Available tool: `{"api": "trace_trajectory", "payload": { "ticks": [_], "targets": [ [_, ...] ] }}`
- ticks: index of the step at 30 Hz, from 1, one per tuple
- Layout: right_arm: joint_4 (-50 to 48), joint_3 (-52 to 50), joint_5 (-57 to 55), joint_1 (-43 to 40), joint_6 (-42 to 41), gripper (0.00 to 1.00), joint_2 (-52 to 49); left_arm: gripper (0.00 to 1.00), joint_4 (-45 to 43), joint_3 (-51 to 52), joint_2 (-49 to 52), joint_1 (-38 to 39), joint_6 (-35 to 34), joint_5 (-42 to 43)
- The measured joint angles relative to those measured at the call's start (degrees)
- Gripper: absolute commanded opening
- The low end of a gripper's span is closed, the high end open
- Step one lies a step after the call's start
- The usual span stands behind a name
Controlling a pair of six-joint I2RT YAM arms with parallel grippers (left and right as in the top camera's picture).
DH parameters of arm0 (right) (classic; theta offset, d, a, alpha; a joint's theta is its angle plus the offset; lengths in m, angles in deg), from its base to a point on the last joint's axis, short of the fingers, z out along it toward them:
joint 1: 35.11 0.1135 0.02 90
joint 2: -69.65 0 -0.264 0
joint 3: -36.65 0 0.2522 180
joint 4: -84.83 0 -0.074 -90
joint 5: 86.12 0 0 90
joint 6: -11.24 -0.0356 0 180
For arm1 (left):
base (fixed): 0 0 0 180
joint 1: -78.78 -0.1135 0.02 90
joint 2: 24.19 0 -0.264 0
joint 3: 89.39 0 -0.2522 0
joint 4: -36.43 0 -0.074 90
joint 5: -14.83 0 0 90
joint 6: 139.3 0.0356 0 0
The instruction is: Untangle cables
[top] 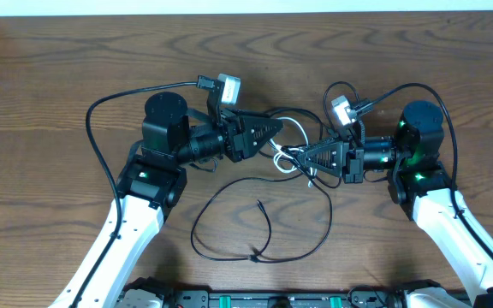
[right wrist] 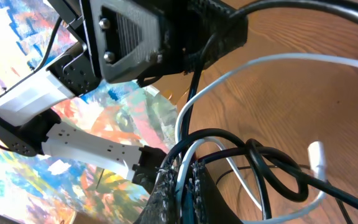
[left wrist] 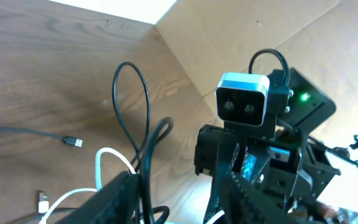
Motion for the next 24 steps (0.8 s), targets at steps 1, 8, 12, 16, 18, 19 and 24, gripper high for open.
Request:
{"api": "trace_trajectory", "payload": {
  "ticks": [1,8,12,16,18,19,24],
  "targets": [
    [0.00,0.00,0.00,0.00,0.00,0.02,0.00,0.42,0.00,0.00,0.00,0.00,-0.09,-0.02],
    [0.02,0.00,0.00,0.00,0.00,0.02,0.00,0.42,0.94,0.00,0.00,0.00,-0.15,-0.02],
    [0.02,0.00,0.00,0.00,0.02,0.02,0.00,0.39,2.80,0.00,0.00,0.00,-0.24,-0.02],
    [0.02,0.00,0.00,0.00,0.02,0.02,0.00,0.25,3.13,0.00,0.00,0.00,-0.39,-0.04],
    [0.00,0.00,0.02,0.00,0.02,0.02,0.00,0.11,3.17,0.00,0.00,0.00,-0.33,-0.09],
    [0.02,0.00,0.00,0.00,0.02,0.02,0.00,0.08,3.26,0.00,0.00,0.00,-0.55,-0.09],
    [0.02,0.00,0.00,0.00,0.02,0.02,0.00,0.07,3.26,0.00,0.00,0.00,-0.55,-0.20]
  ]
}}
